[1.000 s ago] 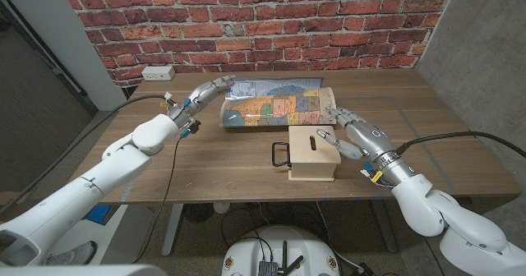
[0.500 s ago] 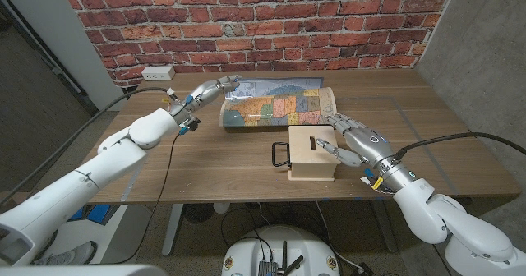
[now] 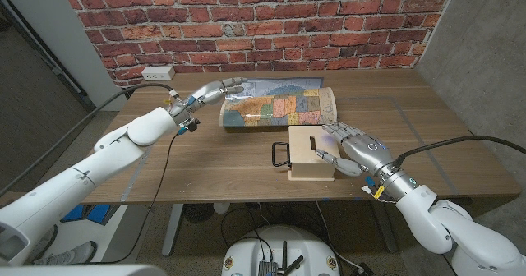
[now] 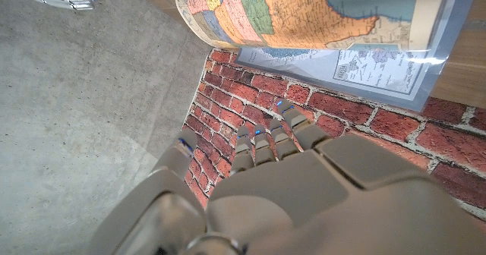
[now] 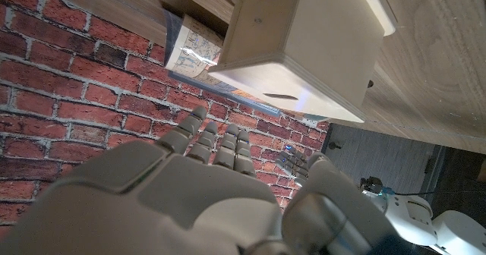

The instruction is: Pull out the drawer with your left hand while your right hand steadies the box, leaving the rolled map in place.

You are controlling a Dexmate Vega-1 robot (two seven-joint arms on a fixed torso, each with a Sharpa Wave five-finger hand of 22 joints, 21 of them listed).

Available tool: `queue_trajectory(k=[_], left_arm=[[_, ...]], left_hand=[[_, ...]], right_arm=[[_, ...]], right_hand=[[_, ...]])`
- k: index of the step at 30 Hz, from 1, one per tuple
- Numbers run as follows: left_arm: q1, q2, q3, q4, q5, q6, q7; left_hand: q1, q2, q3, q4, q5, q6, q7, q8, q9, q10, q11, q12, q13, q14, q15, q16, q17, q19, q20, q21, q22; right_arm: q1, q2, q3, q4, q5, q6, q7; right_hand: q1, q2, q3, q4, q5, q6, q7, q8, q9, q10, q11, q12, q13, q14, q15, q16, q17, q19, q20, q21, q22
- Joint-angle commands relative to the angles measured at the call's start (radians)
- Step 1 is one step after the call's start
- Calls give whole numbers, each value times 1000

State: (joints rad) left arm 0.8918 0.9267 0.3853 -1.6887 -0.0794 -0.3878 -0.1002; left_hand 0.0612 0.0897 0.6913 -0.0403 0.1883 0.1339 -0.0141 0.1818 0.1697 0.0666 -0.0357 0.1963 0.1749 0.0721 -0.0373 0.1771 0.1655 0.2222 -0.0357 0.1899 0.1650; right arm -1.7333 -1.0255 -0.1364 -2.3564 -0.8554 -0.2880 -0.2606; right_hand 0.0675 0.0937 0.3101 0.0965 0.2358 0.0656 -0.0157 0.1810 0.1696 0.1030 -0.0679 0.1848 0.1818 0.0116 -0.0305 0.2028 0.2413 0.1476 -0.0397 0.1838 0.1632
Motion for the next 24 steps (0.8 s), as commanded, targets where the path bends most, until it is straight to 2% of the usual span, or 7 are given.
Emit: queue_trajectory(k=[1,5,12,14,20,24], left_arm=[[13,16,4,5,138,-72,44],[17,22,6,8,192,-98,59],[24,31,8,6,263,-136,74],[23,29,10,12,271,-149,77],[11,21,18,33,322,-195,90],[-5,15,30,52,351,-236,87]], left_hand=[[-4,57,2,0,-2,16,-2,10,5,6,-15,3,1,6,-30,2,4,9,-84,3,3],[-13,54,-1,6,-3,9,-14,6,5,1,-19,-1,1,4,-36,2,5,9,-89,2,3],[-19,55,-1,10,-2,19,-16,8,5,-5,-29,-4,1,1,-41,0,6,6,-101,0,3],[-20,55,-1,11,-2,18,-20,7,5,-8,-34,-6,1,0,-44,0,6,5,-104,0,3],[-26,53,1,12,-1,-17,-56,-5,5,-58,-51,-21,1,-17,-57,-5,5,-6,-116,-5,3],[-27,50,2,11,-1,-31,-78,-7,5,-65,-54,-20,0,-23,-63,-6,5,-15,-121,-7,3]], right_arm=[[-40,-27,17,-20,-47,-13,48],[-43,-29,15,-18,-55,-4,54],[-37,-25,1,-15,-74,-2,68],[-34,-24,-3,-15,-78,-4,75],[-33,-22,-10,-11,-82,-6,78],[-41,-24,-9,-9,-83,-9,80]], right_hand=[[1,40,8,1,-2,-2,8,2,4,7,3,3,2,7,-51,5,2,-1,-56,-2,3],[1,40,9,1,-2,-3,8,2,4,7,4,3,2,8,-51,5,1,-2,-55,-2,3],[1,40,11,1,-4,-13,9,-1,4,-2,5,0,2,8,-51,5,-1,-5,-53,-2,3],[-3,38,10,3,-6,-16,9,-1,4,-3,5,0,2,15,-39,9,0,-8,-51,-2,3],[-6,37,12,4,-9,-25,5,-3,5,-10,3,-1,2,19,-30,10,-1,-11,-40,-2,3],[-9,36,11,6,-11,-33,4,-4,5,-18,2,-3,2,16,-30,10,0,-13,-39,-2,3]])
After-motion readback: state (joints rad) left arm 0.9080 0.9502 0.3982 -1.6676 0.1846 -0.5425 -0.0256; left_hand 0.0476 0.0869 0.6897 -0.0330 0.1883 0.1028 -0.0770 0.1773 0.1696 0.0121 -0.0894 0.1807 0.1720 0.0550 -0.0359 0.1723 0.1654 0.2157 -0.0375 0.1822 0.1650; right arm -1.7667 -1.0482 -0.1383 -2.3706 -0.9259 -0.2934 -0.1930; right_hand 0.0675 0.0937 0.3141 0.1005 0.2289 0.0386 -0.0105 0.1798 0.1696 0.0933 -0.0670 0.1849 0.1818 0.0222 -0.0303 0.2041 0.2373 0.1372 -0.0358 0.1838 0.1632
